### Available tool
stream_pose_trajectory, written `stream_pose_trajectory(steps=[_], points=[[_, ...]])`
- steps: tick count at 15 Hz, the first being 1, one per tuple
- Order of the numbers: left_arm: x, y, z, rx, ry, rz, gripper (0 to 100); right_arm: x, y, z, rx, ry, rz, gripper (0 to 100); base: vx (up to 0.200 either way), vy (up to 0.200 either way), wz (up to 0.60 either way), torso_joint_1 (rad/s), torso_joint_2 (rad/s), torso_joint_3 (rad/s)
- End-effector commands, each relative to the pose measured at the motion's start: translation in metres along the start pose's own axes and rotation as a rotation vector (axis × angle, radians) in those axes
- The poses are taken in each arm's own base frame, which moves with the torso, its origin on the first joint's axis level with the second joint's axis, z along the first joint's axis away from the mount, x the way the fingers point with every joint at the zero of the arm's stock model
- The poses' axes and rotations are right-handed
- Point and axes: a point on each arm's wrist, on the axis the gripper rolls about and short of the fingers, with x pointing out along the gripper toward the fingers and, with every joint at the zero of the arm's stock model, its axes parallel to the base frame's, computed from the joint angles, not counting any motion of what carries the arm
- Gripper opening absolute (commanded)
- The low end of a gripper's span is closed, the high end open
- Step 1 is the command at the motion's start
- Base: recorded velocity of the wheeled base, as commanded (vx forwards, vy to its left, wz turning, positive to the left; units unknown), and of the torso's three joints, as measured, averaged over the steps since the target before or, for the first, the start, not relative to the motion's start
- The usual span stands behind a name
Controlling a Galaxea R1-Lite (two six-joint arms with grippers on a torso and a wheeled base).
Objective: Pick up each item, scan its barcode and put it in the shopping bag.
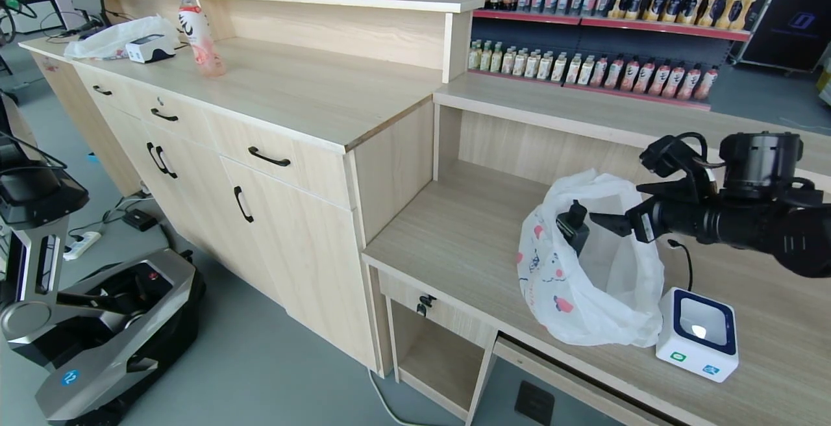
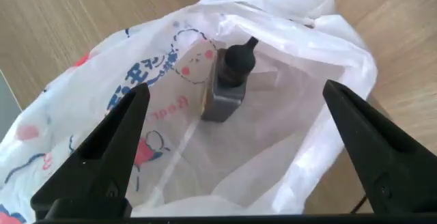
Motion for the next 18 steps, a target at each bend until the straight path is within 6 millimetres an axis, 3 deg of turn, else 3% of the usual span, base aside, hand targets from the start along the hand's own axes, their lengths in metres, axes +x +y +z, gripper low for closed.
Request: stream_pose_trajectory(steps=[1, 3, 7, 8, 10, 12, 15, 18], points=[[0.000, 0.000, 0.000, -0.001, 0.000, 0.000, 100, -0.074, -0.015, 0.007, -0.112, -0.030, -0.096, 100, 0.000, 0.000, 0.00, 0.000, 0.00, 0.000], [0.000, 0.000, 0.000, -0.001, 0.000, 0.001, 100, -0.110, -0.015, 0.020, -0.123, -0.061, -0.135, 100, 0.000, 0.000, -0.30, 0.001, 0.00, 0.006], [0.000, 0.000, 0.000, -0.001, 0.000, 0.000, 100, -0.172, -0.014, 0.068, -0.097, -0.125, -0.176, 100, 0.000, 0.000, -0.60, 0.001, 0.00, 0.002], [0.000, 0.000, 0.000, -0.001, 0.000, 0.000, 100, -0.194, -0.011, 0.079, -0.041, -0.080, -0.177, 100, 0.000, 0.000, -0.60, 0.002, 0.00, 0.002], [0.000, 0.000, 0.000, -0.001, 0.000, 0.001, 100, -0.214, -0.005, 0.083, 0.059, 0.036, -0.237, 100, 0.000, 0.000, -0.60, -0.002, 0.00, 0.002], [0.000, 0.000, 0.000, -0.001, 0.000, 0.001, 100, -0.218, -0.005, 0.075, 0.188, 0.118, -0.339, 100, 0.000, 0.000, -0.60, 0.000, 0.00, 0.002], [0.000, 0.000, 0.000, -0.001, 0.000, 0.000, 100, -0.216, -0.026, 0.057, 0.266, 0.231, -0.510, 100, 0.000, 0.000, -0.60, 0.002, 0.00, 0.004], [0.000, 0.000, 0.000, -0.001, 0.000, 0.000, 100, -0.212, -0.045, 0.002, 0.336, 0.394, -0.649, 100, 0.000, 0.000, -0.40, 0.002, 0.00, 0.003]])
